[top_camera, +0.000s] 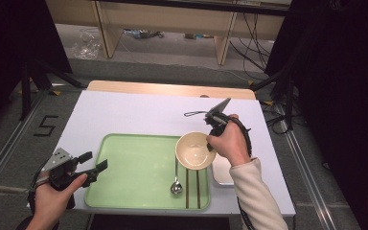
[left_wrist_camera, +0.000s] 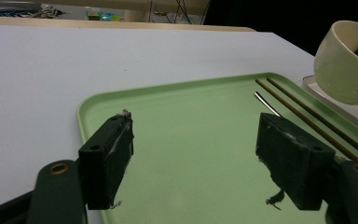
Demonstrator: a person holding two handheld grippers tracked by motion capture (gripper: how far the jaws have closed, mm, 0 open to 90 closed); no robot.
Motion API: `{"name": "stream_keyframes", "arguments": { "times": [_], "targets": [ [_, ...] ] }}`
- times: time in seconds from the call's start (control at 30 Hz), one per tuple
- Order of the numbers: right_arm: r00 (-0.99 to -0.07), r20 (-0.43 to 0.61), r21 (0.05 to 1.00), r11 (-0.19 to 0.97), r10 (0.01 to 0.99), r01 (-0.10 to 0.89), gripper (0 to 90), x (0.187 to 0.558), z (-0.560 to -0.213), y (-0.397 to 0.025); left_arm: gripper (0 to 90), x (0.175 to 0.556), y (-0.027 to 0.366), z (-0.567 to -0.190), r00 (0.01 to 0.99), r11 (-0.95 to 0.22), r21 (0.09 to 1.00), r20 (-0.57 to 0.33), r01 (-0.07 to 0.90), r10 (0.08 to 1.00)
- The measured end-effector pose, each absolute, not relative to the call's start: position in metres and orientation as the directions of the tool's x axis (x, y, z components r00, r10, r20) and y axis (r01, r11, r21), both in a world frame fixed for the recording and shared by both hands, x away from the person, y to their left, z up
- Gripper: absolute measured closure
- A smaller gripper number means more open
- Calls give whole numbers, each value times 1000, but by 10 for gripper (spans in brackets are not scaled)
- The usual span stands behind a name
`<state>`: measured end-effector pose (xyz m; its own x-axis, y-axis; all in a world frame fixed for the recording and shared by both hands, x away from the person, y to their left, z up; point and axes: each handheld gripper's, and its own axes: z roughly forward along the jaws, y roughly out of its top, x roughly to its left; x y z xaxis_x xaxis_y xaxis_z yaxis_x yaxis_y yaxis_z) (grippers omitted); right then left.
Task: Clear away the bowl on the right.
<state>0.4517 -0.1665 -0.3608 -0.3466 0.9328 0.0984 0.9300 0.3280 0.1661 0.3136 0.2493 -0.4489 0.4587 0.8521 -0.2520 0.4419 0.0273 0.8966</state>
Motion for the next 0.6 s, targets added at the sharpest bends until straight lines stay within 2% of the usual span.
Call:
{"name": "stream_keyframes", "arguments": {
  "times": [0.3,0.33,0.6],
  "targets": [
    [-380,115,188,356,918,915,859,452,-363,-146,271,314,250,-449,460,26,898,-250,440,852],
    [-382,124,163,361,916,918,859,452,-361,-144,271,313,250,-449,459,25,897,-250,441,852],
    [-419,124,170,397,899,902,859,451,-365,-131,271,314,250,-449,459,26,897,-251,442,852]
  ]
}}
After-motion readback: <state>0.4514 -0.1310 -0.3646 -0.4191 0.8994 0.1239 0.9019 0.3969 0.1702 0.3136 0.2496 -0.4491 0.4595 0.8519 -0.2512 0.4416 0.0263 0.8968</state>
